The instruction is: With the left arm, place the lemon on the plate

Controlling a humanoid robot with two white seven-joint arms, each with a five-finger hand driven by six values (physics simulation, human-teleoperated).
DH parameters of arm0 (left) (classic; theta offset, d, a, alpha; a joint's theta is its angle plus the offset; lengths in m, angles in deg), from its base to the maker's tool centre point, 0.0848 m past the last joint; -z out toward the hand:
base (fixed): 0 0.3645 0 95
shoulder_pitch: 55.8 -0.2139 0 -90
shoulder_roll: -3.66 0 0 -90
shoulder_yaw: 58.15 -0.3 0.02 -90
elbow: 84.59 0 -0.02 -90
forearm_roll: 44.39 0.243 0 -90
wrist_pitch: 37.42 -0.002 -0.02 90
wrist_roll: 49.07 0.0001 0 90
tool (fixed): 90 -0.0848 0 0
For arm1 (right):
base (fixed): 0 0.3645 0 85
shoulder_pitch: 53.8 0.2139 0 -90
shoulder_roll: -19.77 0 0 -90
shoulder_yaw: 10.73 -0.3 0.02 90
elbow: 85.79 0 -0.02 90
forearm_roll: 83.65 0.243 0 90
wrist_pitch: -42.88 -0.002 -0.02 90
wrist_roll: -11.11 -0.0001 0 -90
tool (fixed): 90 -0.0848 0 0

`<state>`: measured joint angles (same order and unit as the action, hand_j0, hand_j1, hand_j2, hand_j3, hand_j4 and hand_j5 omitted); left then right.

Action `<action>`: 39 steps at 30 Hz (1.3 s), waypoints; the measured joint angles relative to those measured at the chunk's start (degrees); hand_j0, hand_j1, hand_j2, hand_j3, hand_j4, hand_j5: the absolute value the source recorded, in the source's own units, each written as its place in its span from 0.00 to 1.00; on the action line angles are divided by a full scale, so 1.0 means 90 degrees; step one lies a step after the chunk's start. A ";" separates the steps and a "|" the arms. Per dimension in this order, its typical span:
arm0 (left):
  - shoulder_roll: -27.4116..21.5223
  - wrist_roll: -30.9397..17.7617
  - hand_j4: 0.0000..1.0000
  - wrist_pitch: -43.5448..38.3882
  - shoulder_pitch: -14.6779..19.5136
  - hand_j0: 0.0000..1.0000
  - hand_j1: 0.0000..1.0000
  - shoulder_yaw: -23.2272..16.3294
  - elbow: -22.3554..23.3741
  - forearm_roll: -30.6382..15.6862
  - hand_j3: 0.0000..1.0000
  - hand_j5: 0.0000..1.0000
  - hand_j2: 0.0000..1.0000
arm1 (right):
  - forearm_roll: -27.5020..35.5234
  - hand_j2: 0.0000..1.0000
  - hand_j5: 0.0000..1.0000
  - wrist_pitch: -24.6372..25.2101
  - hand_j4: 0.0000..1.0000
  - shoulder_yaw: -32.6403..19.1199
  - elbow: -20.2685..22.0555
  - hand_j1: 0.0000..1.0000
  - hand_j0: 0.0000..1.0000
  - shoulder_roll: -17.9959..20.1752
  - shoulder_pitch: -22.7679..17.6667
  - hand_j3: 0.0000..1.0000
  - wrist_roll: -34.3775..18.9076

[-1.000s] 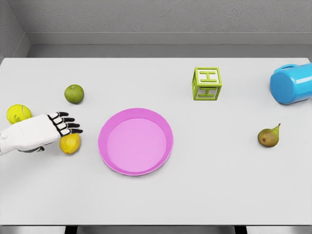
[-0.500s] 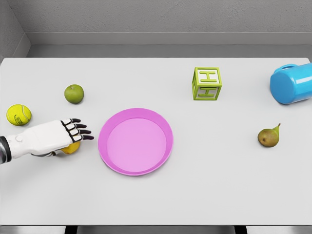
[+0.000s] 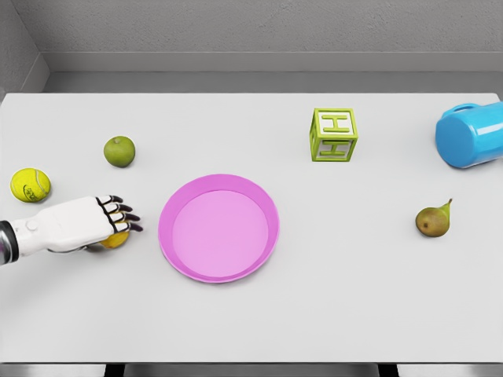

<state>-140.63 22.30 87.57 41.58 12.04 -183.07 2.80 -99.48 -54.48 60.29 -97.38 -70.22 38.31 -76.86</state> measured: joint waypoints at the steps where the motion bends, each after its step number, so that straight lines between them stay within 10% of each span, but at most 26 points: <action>1: 0.0000 -0.0012 0.80 -0.0001 0.0010 0.80 0.80 -0.0001 -0.0001 0.0008 0.80 0.80 0.80 | 0.0000 1.00 1.00 0.0000 1.00 0.0000 0.0000 1.00 1.00 0.0000 0.0000 1.00 0.0000; 16: -0.0015 -0.0195 0.46 -0.0022 0.0078 0.46 0.46 -0.0016 -0.0017 0.0037 0.46 0.46 0.46 | 0.0000 1.00 1.00 0.0001 1.00 0.0000 0.0000 1.00 1.00 0.0000 0.0000 1.00 0.0000; 39: 0.0112 -0.0237 0.40 0.0014 0.0537 0.40 0.40 0.0069 0.0035 -0.0642 0.40 0.40 0.40 | 0.0000 1.00 1.00 0.0000 1.00 0.0000 0.0000 1.00 1.00 0.0000 0.0000 1.00 0.0000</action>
<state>-139.62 20.16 87.69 46.42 12.66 -182.76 -2.98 -99.48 -54.49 60.29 -97.38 -70.22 38.31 -76.86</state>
